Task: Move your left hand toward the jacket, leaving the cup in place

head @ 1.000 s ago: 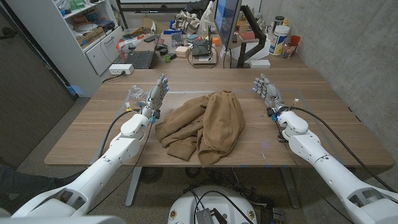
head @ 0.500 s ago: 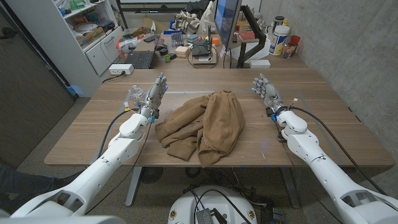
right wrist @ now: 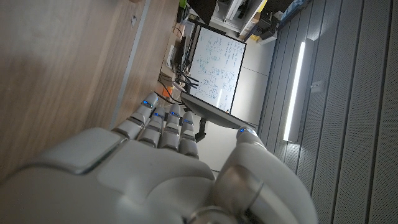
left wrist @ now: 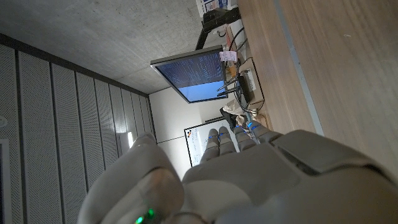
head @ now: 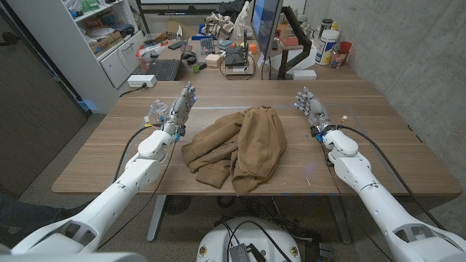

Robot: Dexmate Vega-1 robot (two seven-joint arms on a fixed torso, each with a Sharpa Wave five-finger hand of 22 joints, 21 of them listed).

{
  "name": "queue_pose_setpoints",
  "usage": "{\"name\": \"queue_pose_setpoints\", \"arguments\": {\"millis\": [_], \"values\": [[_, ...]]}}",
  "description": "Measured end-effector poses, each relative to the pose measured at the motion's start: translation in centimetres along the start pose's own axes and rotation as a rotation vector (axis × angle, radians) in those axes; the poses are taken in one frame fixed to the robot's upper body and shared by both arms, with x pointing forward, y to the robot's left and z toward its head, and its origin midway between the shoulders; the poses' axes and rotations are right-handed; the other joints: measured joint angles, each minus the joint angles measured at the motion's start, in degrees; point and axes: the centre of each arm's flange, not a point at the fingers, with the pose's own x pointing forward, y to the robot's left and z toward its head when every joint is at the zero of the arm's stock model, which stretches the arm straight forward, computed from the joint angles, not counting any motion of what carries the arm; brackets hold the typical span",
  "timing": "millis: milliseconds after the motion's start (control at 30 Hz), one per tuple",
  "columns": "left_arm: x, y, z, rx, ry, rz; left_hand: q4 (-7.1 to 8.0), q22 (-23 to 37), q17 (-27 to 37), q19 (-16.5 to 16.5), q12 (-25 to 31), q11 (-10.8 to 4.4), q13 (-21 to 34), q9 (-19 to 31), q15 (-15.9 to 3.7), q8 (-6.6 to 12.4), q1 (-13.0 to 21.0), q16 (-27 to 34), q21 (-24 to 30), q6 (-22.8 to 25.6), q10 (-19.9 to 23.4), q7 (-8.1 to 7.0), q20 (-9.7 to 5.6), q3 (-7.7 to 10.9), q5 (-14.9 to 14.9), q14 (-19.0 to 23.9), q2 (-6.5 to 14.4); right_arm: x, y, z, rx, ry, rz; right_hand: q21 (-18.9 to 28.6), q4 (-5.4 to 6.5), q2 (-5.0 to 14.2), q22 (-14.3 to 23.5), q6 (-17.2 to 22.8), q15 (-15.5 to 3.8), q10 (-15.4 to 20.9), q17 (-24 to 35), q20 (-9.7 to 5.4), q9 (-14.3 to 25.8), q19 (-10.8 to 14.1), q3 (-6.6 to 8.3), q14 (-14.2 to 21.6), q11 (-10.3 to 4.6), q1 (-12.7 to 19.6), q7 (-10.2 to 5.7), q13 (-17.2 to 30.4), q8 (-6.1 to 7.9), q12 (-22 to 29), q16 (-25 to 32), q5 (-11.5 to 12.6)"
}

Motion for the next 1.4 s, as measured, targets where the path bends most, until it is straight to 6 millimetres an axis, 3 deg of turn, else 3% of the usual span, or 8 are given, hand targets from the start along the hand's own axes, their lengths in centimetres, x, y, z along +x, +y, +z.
{"name": "queue_pose_setpoints", "arguments": {"millis": [1400], "values": [[0.9, -2.0, 4.0, 0.100, -0.090, -0.069, -0.25, 0.0, 0.0, -0.4, 0.4, -0.84, 0.0, 0.0, -0.64, 0.22, 0.5, 0.0, 0.0, 0.8, 0.8, -0.83, 0.21, -0.25, 0.0, 0.6, 0.5, 0.9, -0.3, 0.3, 0.024, -0.020, -0.031, -0.7, 0.00, 0.00, 0.0, 0.3, -0.01, 0.6, 0.0, -0.21, 0.0, 0.6, 0.00, 0.6, 0.00, 0.0, -0.30, 0.0, 0.00, 0.0, 0.0, 0.0]]}}
